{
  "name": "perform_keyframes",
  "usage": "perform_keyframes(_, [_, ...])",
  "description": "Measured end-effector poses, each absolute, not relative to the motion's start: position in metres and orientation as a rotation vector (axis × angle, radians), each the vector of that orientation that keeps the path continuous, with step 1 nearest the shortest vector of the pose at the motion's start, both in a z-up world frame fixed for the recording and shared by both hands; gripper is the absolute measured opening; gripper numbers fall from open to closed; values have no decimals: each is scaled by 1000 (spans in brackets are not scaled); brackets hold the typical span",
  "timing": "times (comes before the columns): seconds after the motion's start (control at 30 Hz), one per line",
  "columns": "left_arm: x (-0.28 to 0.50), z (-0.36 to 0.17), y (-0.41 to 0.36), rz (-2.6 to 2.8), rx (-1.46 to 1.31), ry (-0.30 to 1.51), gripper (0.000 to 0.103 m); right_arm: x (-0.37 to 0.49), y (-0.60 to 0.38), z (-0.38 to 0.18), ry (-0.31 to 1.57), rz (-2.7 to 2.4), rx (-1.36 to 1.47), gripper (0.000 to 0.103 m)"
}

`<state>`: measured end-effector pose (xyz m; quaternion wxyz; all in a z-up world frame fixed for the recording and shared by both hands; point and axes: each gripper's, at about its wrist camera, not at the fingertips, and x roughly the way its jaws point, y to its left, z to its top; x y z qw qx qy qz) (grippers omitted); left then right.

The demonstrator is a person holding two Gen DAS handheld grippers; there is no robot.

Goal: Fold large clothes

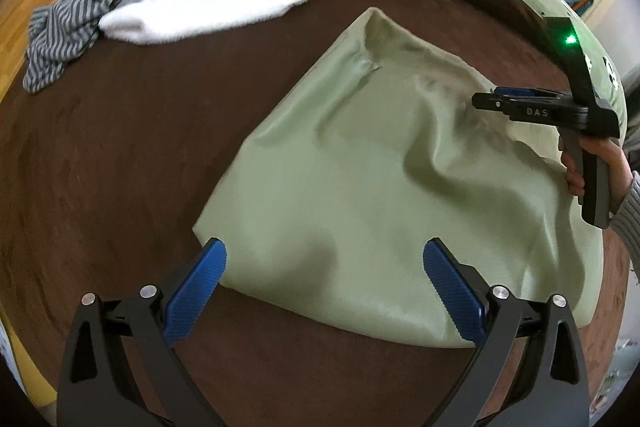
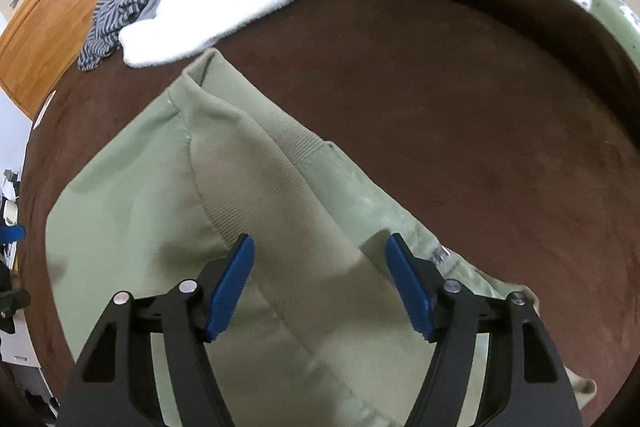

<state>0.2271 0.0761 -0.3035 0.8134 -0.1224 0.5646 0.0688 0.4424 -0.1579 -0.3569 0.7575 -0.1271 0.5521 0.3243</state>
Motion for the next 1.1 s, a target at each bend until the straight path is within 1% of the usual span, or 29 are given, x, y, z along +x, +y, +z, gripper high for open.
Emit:
perform_keyframes(0.07, [225, -309, 75, 149, -271, 1204, 96, 441, -158, -360, 1197, 714, -282, 67])
perform_keyframes(0.1, [223, -312, 75, 150, -288, 1201, 96, 441, -160, -361, 1193, 717, -279, 64])
perform_keyframes(0.13, [221, -314, 76, 151, -299, 1201, 96, 439, -161, -362, 1190, 724, -274, 48])
perform_keyframes(0.17, [218, -317, 77, 155, -311, 1202, 96, 438, -162, -361, 1190, 731, -269, 41])
perform_keyframes(0.2, [216, -319, 77, 159, -315, 1205, 96, 437, -163, -360, 1194, 741, -263, 24])
perform_keyframes(0.23, [214, -321, 77, 164, -319, 1209, 96, 435, -166, -360, 1200, 744, -263, 13])
perform_keyframes(0.3, [209, -322, 77, 165, -323, 1211, 96, 432, -164, -359, 1202, 750, -272, 9])
perform_keyframes(0.53, [203, -317, 78, 172, -278, 1209, 96, 445, -157, -337, 1142, 700, -329, 7])
perform_keyframes(0.7, [207, -324, 84, 194, -236, 1209, 96, 454, -146, -355, 1160, 689, -414, 7])
perform_keyframes(0.8, [213, -336, 90, 199, -229, 1222, 96, 451, -148, -364, 1157, 673, -401, 9])
perform_keyframes(0.9, [218, -343, 92, 203, -215, 1231, 96, 451, -154, -365, 1151, 651, -351, 15])
perform_keyframes(0.93, [219, -343, 93, 203, -211, 1233, 96, 451, -155, -364, 1150, 642, -343, 20])
perform_keyframes(1.1, [223, -335, 94, 201, -193, 1233, 96, 451, -158, -360, 1154, 619, -337, 29])
